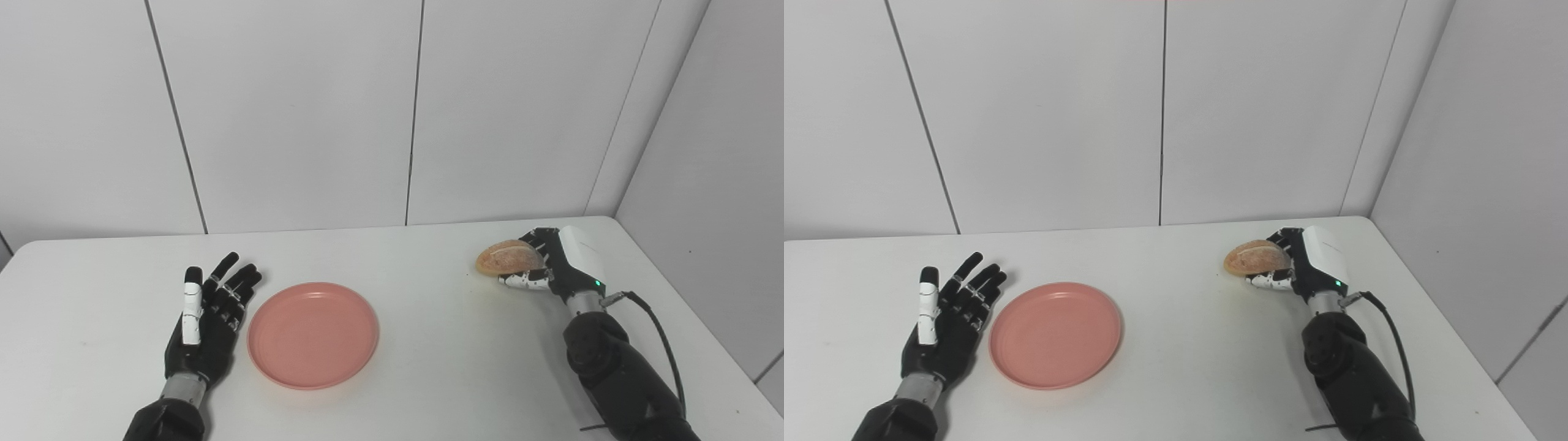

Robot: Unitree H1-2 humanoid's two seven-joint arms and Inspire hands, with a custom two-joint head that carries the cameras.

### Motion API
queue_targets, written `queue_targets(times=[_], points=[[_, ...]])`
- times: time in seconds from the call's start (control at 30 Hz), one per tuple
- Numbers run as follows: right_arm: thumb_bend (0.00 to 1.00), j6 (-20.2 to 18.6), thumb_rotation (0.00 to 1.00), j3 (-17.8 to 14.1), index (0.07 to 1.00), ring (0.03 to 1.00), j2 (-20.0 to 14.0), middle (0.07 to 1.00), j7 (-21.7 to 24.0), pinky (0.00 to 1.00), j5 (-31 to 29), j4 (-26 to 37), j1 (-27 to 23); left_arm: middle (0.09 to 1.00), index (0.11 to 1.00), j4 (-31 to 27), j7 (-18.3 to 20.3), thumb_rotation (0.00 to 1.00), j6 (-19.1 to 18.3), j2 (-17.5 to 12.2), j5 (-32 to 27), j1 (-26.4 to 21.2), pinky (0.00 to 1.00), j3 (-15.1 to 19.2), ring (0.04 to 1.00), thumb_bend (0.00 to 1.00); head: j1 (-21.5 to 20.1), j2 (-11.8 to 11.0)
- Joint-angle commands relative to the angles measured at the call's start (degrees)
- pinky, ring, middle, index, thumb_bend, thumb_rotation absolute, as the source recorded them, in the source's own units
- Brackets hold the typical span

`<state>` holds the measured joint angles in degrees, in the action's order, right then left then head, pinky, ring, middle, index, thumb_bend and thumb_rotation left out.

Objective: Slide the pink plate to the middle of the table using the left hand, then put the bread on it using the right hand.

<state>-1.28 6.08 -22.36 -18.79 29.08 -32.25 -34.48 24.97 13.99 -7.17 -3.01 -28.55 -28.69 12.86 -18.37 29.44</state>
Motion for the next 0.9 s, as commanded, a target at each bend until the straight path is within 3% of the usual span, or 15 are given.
queue_targets(times=[0.0,0.27,0.53,0.87], points=[[0.52,1.9,0.0,-0.9,0.464,0.508,-0.7,0.52,-0.5,0.42,-0.6,3.3,-2.1,0.722,0.774,0.7,-1.3,0.73,-2.4,0.5,0.9,1.1,1.0,-0.6,0.805,0.85,0.2,0.1],[0.52,1.0,0.01,-1.3,0.469,0.511,0.9,0.513,2.5,0.42,-2.3,10.3,-2.4,0.703,0.769,0.2,-2.4,0.72,-2.6,1.4,1.1,1.5,0.99,-1.0,0.804,0.85,2.2,0.0],[0.51,-0.6,0.01,-1.2,0.468,0.514,2.0,0.519,6.2,0.42,-1.8,16.7,-2.1,0.694,0.756,-0.7,-3.9,0.71,-2.9,3.0,1.5,1.9,0.99,-1.5,0.803,0.83,6.7,-0.2],[0.52,0.9,0.0,1.3,0.477,0.492,3.3,0.507,9.1,0.41,0.2,21.2,-1.2,0.686,0.771,-1.5,-4.6,0.74,-2.1,4.2,2.9,2.7,0.98,-3.2,0.796,0.85,11.2,-0.2]])
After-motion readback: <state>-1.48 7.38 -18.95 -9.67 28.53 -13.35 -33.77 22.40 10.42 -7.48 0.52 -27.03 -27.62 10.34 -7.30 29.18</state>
